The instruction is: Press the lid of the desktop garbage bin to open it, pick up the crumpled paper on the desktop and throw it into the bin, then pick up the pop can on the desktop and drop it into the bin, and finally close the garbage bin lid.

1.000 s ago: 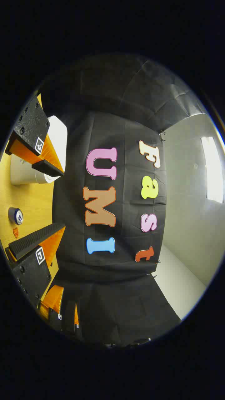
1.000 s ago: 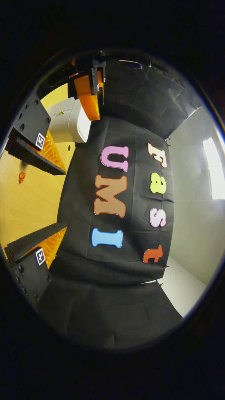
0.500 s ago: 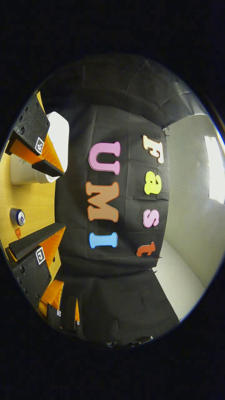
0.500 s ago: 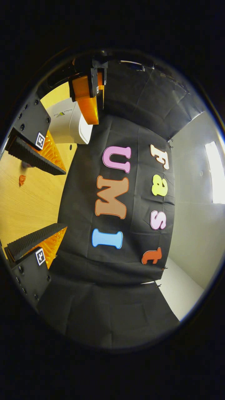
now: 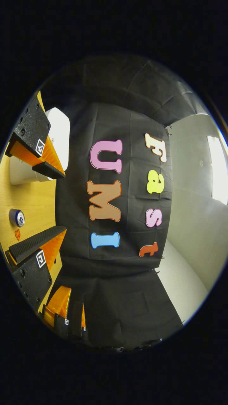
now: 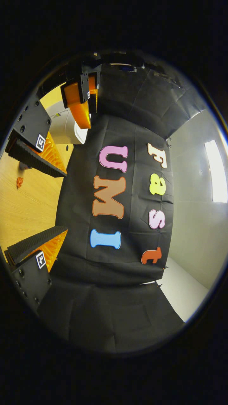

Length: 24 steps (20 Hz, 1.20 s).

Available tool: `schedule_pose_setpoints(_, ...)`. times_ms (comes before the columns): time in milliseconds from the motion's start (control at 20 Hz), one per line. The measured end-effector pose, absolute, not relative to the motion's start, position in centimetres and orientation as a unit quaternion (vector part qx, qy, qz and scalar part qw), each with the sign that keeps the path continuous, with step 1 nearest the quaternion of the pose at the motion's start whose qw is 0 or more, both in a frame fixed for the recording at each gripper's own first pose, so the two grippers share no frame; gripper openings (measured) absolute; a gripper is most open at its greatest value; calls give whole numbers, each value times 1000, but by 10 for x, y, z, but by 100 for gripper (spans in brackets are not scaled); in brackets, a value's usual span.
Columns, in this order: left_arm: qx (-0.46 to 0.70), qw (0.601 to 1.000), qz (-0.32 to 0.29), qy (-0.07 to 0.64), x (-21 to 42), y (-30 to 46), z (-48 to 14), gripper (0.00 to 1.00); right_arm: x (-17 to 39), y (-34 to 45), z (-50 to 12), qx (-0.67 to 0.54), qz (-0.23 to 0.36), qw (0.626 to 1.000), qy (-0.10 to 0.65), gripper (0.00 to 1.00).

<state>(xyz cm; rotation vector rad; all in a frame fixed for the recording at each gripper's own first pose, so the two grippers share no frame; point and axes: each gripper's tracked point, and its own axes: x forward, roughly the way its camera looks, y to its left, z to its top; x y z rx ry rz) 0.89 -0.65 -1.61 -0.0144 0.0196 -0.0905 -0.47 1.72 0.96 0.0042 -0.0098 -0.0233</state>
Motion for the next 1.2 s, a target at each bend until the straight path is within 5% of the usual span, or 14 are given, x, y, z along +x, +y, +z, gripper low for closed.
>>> schedule_pose_setpoints(1200, 33, 998, 2, 51, 15, 15, -37, 90, 10, 19, 5, 17, 25, 999, 11, 98)
